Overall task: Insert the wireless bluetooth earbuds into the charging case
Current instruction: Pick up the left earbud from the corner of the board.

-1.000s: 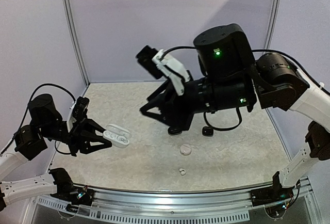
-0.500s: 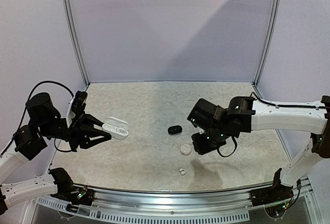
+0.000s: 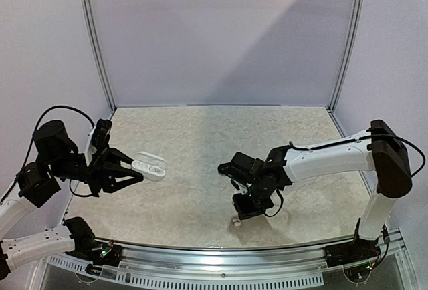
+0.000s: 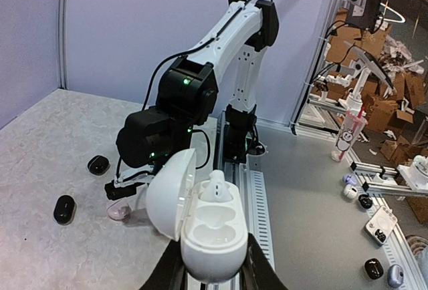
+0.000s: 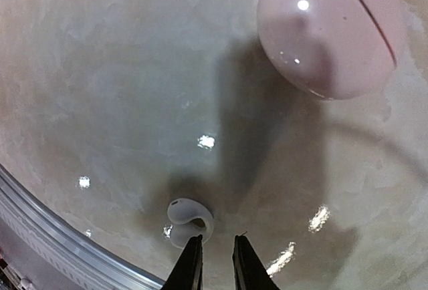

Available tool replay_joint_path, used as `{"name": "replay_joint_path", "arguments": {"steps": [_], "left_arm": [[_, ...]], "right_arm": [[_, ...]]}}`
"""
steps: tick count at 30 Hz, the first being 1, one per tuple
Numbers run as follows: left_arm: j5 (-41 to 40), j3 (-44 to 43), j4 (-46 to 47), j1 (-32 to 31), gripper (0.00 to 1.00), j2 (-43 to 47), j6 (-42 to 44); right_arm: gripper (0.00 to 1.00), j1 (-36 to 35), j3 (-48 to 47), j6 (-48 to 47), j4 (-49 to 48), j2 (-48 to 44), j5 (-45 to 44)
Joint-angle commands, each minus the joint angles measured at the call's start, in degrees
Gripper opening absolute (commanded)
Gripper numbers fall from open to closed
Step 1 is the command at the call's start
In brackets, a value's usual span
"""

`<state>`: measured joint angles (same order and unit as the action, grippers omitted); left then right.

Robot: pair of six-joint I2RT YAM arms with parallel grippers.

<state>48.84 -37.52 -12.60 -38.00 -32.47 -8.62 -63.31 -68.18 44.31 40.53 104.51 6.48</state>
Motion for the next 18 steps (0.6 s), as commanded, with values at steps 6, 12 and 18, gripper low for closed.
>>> {"name": "replay_joint_path", "arguments": {"steps": [6,12,18], "left_arm": [[0.66,-0.89,-1.03,0.83,0.0,0.72,1.09],[0.71,-0.76,-1.56,0.82,0.0,1.09,1.95],[0.99,-1.09,-1.79,0.82,0.0,0.9,2.25]], "right_arm": [[0.16,0.77,-2.04,-1.76,-2.3,3.39,3.62],[0.15,0.91,-2.53,-2.51,-1.03,3.3,2.83],[0.15,1.17,-3.21,-3.62,0.63,4.17,1.84]]}}
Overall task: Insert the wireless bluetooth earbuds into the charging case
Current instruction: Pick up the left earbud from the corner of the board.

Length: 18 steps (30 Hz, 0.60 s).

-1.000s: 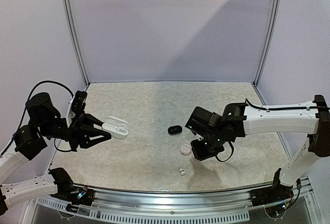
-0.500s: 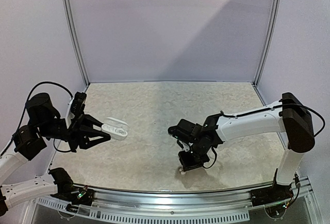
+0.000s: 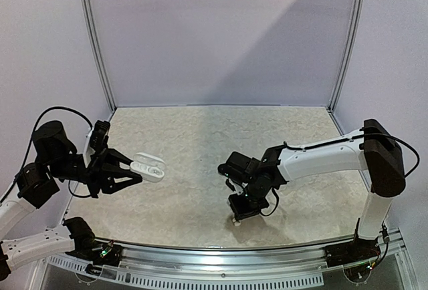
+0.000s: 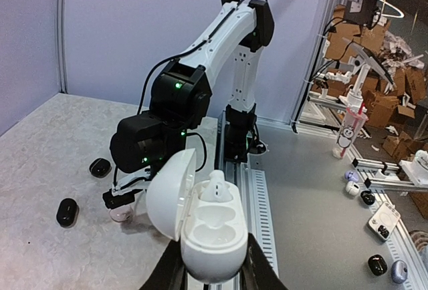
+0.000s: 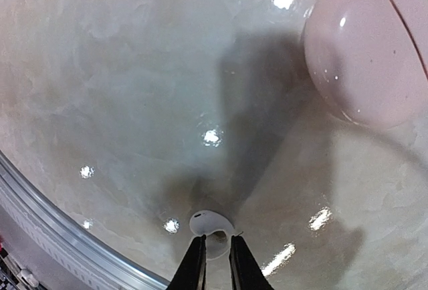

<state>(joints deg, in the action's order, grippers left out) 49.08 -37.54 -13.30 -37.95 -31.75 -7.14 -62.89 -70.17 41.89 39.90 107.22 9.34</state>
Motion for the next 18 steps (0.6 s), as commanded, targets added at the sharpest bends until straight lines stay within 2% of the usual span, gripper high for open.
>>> {"name": "replay_joint_path", "arguments": {"steps": [1,18], "left_arm": [[0.82,-1.05,-1.07,0.78,0.0,0.15,0.8],[0.67,-1.05,-1.46,0.78,0.0,0.37,1.38]], "right_arm": [[0.15,0.8,-1.2,-1.16,0.91,1.5,-0.92],[0.26,0.3,-0.55,-1.87,1.1,4.0,0.05]]}}
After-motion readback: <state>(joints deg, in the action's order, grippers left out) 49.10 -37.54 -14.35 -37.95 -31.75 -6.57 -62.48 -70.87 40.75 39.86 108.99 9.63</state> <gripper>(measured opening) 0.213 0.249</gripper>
